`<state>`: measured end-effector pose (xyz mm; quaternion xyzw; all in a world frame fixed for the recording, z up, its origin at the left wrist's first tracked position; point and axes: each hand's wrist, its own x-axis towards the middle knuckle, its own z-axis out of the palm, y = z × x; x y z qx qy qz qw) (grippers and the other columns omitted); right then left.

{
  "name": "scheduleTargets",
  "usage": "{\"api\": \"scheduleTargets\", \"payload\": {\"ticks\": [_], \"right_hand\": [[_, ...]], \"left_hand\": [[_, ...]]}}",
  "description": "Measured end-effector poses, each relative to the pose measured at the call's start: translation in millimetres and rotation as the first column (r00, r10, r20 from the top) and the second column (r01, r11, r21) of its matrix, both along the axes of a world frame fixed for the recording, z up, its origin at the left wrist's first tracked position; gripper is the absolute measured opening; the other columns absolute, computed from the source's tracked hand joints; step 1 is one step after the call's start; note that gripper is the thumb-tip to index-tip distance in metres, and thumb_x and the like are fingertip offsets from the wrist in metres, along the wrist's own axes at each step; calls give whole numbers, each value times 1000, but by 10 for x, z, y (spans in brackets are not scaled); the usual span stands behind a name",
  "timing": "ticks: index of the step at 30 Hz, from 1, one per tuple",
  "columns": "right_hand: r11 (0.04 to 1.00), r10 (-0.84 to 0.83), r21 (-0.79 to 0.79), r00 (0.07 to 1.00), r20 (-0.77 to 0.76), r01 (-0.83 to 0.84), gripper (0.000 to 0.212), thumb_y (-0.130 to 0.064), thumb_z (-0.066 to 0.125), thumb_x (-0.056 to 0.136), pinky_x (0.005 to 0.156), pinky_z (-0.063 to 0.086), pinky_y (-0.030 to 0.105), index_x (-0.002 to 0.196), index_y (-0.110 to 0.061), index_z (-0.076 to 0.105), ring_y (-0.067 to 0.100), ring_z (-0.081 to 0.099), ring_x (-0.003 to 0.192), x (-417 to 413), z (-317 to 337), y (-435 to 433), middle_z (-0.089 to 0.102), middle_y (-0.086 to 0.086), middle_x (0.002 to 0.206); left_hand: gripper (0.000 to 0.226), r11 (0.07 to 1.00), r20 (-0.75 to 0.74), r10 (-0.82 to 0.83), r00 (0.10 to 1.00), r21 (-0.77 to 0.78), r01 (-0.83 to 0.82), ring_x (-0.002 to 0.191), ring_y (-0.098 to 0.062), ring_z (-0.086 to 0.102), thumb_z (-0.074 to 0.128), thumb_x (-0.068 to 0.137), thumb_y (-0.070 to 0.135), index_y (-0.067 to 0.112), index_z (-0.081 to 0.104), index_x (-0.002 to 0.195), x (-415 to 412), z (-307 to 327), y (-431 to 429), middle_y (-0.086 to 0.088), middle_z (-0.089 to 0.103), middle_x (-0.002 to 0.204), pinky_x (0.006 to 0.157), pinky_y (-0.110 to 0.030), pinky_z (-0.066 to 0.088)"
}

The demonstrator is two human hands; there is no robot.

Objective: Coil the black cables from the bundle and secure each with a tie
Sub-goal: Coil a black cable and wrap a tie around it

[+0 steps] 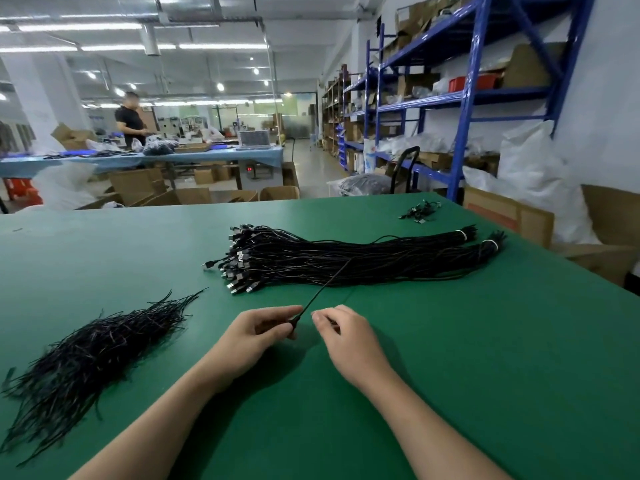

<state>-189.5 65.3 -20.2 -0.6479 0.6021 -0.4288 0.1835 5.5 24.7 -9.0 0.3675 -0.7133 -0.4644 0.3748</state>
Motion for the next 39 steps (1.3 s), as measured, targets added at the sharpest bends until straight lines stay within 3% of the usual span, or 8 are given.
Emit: {"api": "scheduleTargets", "payload": {"ticks": [5, 10, 15, 20, 24, 29, 34, 39], "right_hand": [[998, -24, 63, 984, 176, 13, 36, -37, 47, 105, 85, 50, 35, 99, -14, 74, 16, 66, 89, -63, 43, -21, 72, 0, 95], [996, -19, 84, 912, 410, -17, 37, -33, 45, 107, 60, 45, 10, 99, -14, 76, -1, 59, 59, -96, 105, -21, 68, -6, 77], [996, -44, 92, 857, 513, -4, 32, -30, 52, 105, 60, 42, 22, 89, -12, 73, 10, 60, 59, -85, 122, -7, 74, 8, 82], [999, -19, 50, 869, 494, -6, 31, -27, 57, 103, 48, 38, 16, 77, -12, 68, 8, 54, 52, -107, 106, 17, 62, -7, 59], [998, 56, 2, 937, 346, -61, 32, -26, 58, 102, 56, 41, 21, 73, -16, 65, 7, 51, 52, -31, 135, 52, 60, -8, 56], [981, 190, -6, 967, 171, -192, 36, -21, 62, 98, 50, 40, 18, 63, -26, 60, 3, 51, 45, 235, 178, 155, 61, -8, 52], [957, 276, 83, 961, 33, -278, 34, -26, 61, 97, 51, 43, 20, 63, -25, 59, 1, 53, 45, 414, 118, 220, 60, -13, 50], [982, 187, -39, 965, 182, -183, 32, -34, 57, 101, 57, 44, 25, 77, -18, 72, 6, 53, 52, 336, 152, 241, 71, 4, 69]], "left_hand": [[33, 989, -89, -103, 991, 101, 112, 79, 0, 65, 65, 96, 9, 18, 70, 127, -97, 45, 138, 2, 77, 93, 72, -9, 46], [32, 979, -53, -138, 989, 143, 144, 79, -6, 64, 66, 94, 4, 14, 70, 125, -163, 52, 222, -2, 77, 91, 70, -13, 47], [31, 957, -41, -213, 976, 193, 217, 83, -13, 65, 72, 91, 10, 22, 76, 119, -122, 78, 254, -7, 76, 97, 74, -18, 51], [26, 979, -56, -133, 990, 146, 139, 81, -10, 60, 69, 84, 32, 20, 79, 105, -153, 87, 253, -2, 72, 92, 71, -18, 46], [25, 995, -138, 41, 990, 97, -27, 86, -12, 60, 62, 98, 39, 21, 78, 102, -181, 52, 218, 3, 67, 89, 69, -25, 45], [46, 980, -144, 7, 989, 198, 22, 58, -14, 56, 55, 93, 60, 24, 77, 113, -230, 88, 203, -8, 71, 84, 53, -25, 46], [29, 960, -176, -12, 984, 272, 60, 51, -28, 63, 72, 89, 38, 12, 78, 100, -165, 133, 152, -20, 69, 78, 43, -28, 50], [15, 982, -65, 145, 987, 129, -136, 58, -8, 52, 63, 99, 19, 12, 76, 97, 68, 425, -28, 3, 67, 77, 56, -20, 46]]}}
